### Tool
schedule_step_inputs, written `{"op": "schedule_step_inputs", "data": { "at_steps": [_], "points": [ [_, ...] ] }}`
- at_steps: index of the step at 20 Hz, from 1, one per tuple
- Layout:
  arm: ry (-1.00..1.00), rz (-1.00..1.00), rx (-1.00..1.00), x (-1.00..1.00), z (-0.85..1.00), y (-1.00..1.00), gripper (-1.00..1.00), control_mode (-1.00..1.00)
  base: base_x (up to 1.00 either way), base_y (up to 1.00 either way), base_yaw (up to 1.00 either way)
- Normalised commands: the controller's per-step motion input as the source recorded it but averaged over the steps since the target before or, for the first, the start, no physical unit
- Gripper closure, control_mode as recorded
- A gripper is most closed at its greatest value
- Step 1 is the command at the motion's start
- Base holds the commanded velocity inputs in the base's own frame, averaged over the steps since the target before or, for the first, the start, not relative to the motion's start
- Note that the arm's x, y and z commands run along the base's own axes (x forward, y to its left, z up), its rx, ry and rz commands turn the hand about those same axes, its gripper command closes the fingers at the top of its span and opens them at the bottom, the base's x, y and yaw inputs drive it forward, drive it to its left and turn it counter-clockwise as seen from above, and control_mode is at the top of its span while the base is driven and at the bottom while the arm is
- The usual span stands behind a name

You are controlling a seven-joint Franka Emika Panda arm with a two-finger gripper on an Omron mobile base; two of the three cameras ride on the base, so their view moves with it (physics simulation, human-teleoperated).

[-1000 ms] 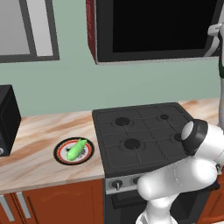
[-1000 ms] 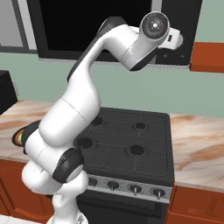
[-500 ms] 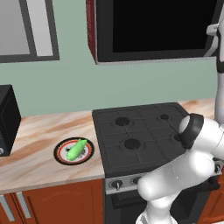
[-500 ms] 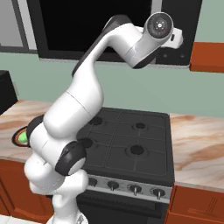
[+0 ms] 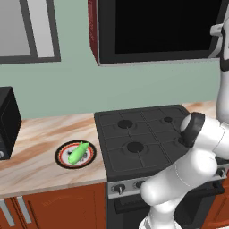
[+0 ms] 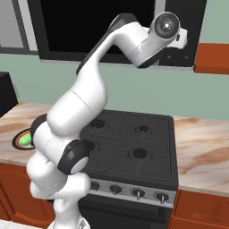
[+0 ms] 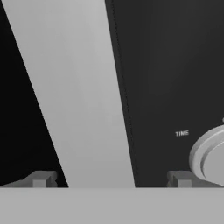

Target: Pick the corn from the counter and place it in the microwave. Then turn on the microwave.

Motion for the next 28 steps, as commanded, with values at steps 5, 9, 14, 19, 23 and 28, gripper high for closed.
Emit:
{"op": "schedule_step_inputs", "data": {
  "at_steps": [5,9,14,19,23,28],
  "points": [
    [0.0,0.02,0.0,0.1,-0.01,0.0,-1.0,-1.0,0.0,0.0,0.0],
    [0.0,0.02,0.0,0.12,-0.06,0.0,1.0,-1.0,0.0,0.0,0.0],
    [0.0,0.02,0.0,0.11,-0.1,0.0,1.0,-1.0,0.0,0.0,0.0],
    [0.02,0.01,0.0,0.06,-0.07,0.0,1.0,-1.0,0.0,0.0,0.0],
    [-0.01,0.0,0.0,-0.06,0.0,0.0,1.0,-1.0,0.0,0.0,0.0],
    [-0.08,-0.05,-0.01,-0.31,0.03,0.06,1.0,-1.0,0.0,0.0,0.0]
  ]
}}
